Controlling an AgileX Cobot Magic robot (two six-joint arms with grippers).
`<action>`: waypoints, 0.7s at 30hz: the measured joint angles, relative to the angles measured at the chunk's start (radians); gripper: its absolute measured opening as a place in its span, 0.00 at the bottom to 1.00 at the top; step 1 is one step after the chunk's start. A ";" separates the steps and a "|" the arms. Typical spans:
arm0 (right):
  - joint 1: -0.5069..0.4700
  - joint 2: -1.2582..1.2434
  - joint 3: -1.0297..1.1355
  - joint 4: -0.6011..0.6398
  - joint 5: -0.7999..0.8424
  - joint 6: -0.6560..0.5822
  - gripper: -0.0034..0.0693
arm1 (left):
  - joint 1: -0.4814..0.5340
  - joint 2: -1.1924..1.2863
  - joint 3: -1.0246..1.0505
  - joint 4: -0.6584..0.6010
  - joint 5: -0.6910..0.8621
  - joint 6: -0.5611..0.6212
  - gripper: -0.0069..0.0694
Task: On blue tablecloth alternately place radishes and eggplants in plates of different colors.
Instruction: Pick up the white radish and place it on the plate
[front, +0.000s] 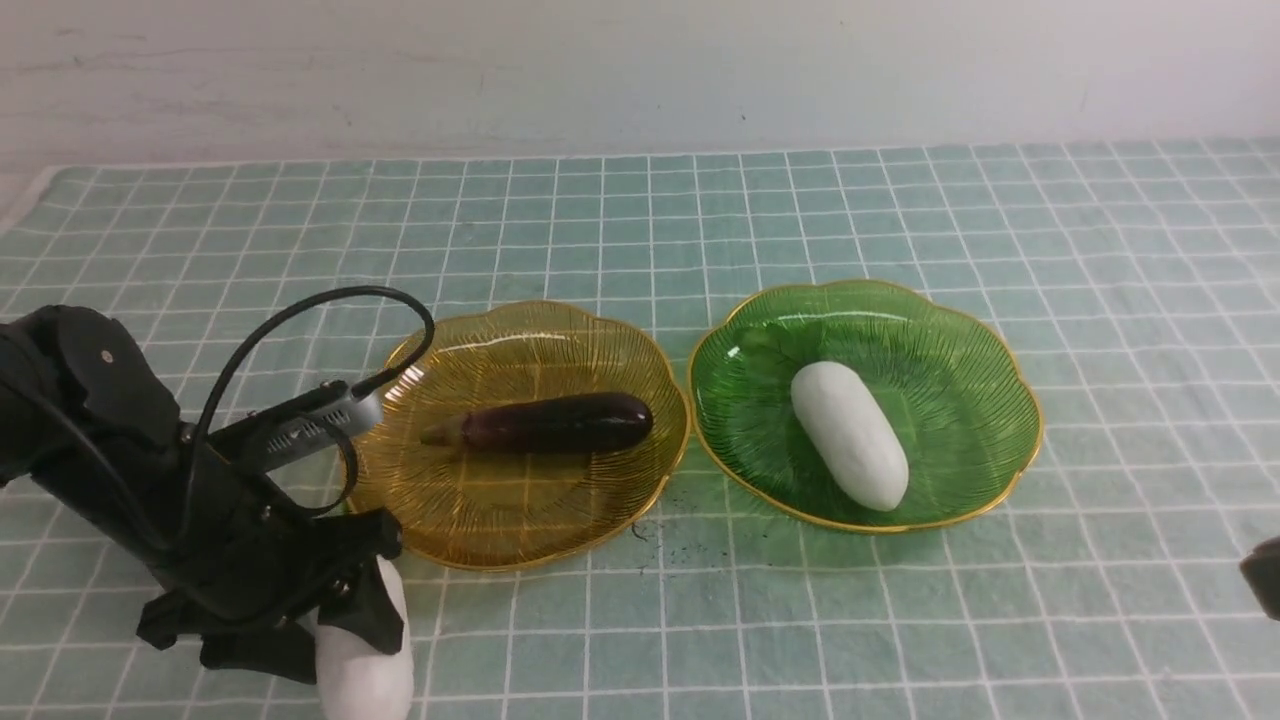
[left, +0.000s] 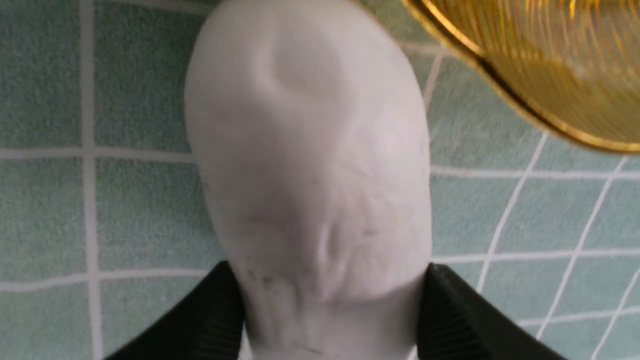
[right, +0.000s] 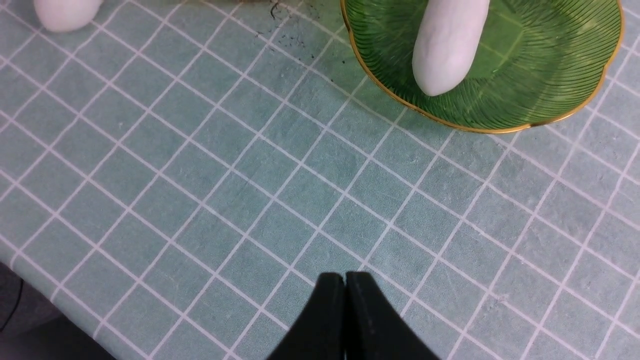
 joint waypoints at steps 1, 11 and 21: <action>0.000 0.000 0.000 -0.001 0.000 0.000 0.03 | 0.000 -0.008 0.004 0.016 0.039 0.014 0.62; 0.000 0.000 0.001 0.000 0.000 0.002 0.03 | -0.079 -0.212 -0.007 0.008 0.266 -0.005 0.62; 0.000 0.000 0.001 -0.001 0.000 -0.003 0.03 | -0.348 -0.169 -0.301 -0.063 0.211 -0.119 0.62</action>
